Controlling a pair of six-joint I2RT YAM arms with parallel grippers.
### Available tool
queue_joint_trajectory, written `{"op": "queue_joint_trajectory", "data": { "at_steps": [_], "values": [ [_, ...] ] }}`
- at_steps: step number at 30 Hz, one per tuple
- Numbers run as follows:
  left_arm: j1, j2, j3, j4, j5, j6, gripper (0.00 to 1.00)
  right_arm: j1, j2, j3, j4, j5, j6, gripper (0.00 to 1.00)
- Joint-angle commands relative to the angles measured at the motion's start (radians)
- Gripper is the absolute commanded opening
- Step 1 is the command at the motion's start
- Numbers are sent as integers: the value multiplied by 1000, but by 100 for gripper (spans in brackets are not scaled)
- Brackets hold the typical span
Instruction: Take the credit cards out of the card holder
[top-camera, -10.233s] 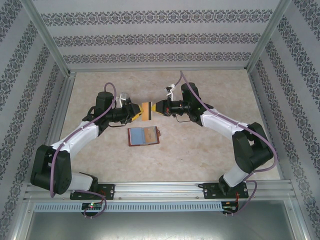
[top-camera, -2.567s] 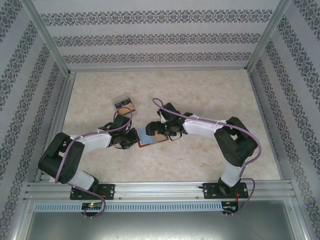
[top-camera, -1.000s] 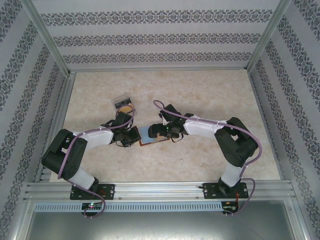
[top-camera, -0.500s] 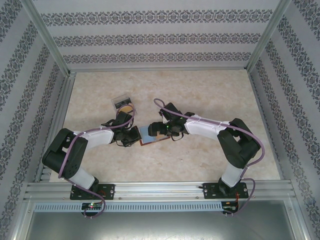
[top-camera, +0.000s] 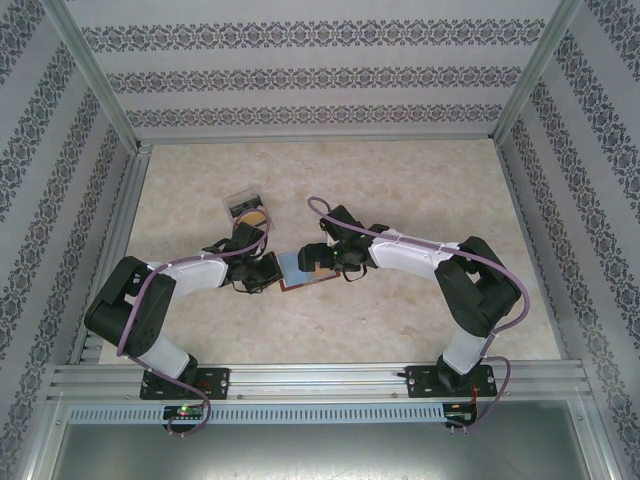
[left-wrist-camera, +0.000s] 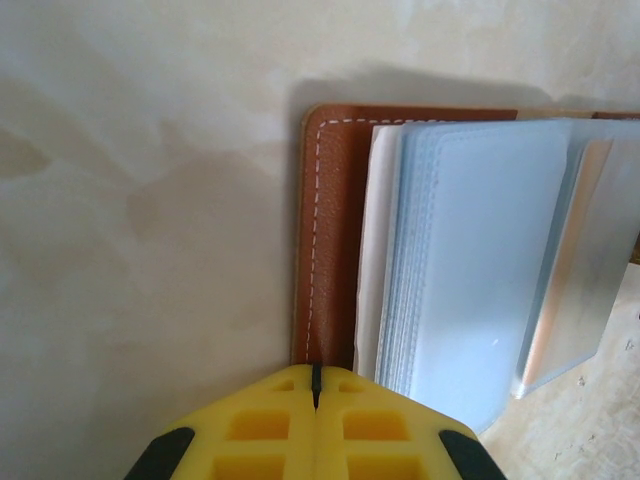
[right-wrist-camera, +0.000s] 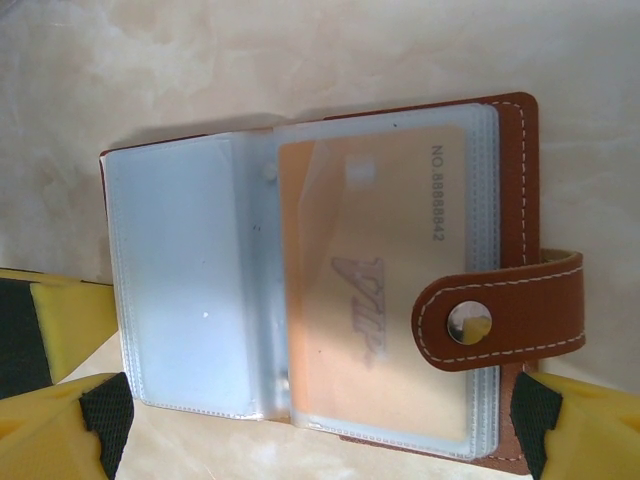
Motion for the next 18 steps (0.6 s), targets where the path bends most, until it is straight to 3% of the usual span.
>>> {"op": "queue_joint_trajectory", "data": {
  "at_steps": [1,18],
  "values": [
    [-21,43,-7,-58,-12,23,0,13,1,18,-3,-13,-2,98],
    [-23,50,2,-60,-7,27,0,17,58,22,18,-58,1,98]
  ]
}}
